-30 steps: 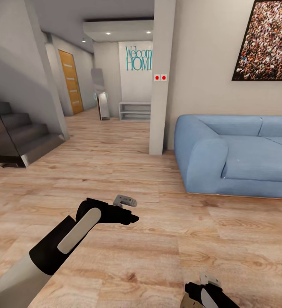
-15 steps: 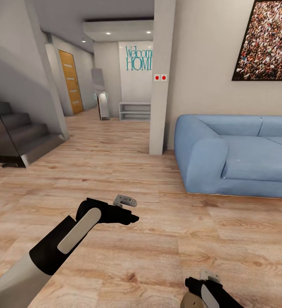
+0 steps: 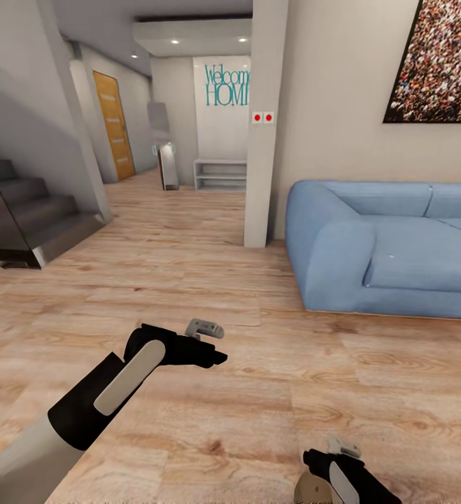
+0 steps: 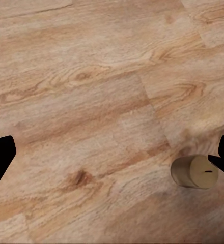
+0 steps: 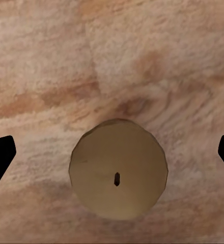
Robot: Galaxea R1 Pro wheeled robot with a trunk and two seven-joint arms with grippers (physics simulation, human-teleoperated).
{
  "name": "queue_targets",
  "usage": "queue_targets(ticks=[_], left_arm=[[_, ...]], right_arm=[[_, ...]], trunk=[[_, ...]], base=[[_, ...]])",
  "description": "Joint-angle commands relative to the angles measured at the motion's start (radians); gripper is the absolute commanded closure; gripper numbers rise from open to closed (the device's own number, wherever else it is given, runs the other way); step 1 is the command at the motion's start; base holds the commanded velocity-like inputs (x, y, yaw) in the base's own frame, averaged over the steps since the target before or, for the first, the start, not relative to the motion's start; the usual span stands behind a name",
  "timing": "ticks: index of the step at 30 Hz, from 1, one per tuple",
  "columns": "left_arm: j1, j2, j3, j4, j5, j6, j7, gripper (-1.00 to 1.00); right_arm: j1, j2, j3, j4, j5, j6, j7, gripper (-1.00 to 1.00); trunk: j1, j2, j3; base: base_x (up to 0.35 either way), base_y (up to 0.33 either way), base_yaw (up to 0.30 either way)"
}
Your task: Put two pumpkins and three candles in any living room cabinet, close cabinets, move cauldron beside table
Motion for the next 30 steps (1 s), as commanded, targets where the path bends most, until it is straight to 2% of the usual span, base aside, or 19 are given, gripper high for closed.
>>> queue_targets(ticks=[1, 9, 18, 25, 30], left_arm=[[-0.001, 0.001, -0.002, -0.001, 0.01, 0.0, 0.01, -1.0], [-0.001, 0.001, -0.002, -0.002, 0.01, 0.0, 0.01, -1.0], [-0.001, 0.001, -0.002, -0.005, 0.009, 0.0, 0.01, -1.0], [-0.001, 0.007, -0.003, -0.016, 0.016, 0.003, 0.002, -1.0], [0.005, 0.011, -0.002, -0.072, 0.024, 0.003, -0.003, -1.0]], right_arm=[[0.0, 0.0, 0.001, -0.002, -0.006, 0.006, -0.005, -1.0], [-0.002, -0.001, 0.0, -0.002, -0.006, 0.007, -0.005, -1.0], [-0.015, -0.003, -0.001, 0.0, -0.008, 0.008, -0.005, -1.0], [-0.019, -0.003, -0.001, 0.0, -0.008, 0.009, -0.005, -1.0], [-0.023, -0.003, -0.001, 0.0, -0.007, 0.009, -0.005, -1.0]], trunk=[[0.0, -0.001, -0.005], [0.001, -0.001, -0.009], [0.005, -0.003, -0.044], [0.005, -0.003, -0.044], [0.005, -0.003, -0.044]], base=[[0.0, 0.0, 0.0], [0.0, 0.0, 0.0], [0.0, 0.0, 0.0], [0.0, 0.0, 0.0], [0.0, 0.0, 0.0]])
